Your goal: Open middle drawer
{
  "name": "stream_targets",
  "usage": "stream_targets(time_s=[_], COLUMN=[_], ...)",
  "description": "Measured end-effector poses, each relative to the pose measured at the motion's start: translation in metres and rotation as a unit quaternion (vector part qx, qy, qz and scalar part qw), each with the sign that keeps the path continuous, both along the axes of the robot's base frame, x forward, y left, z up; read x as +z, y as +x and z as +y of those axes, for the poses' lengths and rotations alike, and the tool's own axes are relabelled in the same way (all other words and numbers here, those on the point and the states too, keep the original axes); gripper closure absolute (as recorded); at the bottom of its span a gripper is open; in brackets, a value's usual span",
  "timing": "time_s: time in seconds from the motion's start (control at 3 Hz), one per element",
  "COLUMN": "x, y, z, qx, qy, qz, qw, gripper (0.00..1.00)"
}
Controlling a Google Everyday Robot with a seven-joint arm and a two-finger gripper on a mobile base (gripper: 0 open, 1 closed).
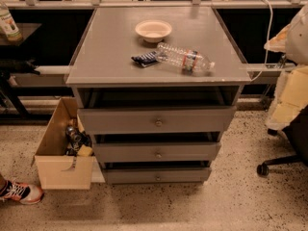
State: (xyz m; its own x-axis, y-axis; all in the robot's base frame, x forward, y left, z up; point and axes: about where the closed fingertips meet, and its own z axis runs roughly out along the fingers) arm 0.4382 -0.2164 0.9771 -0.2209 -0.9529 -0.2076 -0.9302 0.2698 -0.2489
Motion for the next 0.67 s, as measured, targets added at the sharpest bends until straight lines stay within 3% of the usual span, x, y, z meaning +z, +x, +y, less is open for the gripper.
stream_targets(time_s=[0.33, 0.67], x=[0.000, -0.033], y=[0.000, 0.006], z=[0.001, 0.013], qx=[0.000, 0.023], qy=[0.000, 0.008], qz=[-0.001, 0.009], qw=[1.0000, 0.9997], gripper=[0.00, 0.00])
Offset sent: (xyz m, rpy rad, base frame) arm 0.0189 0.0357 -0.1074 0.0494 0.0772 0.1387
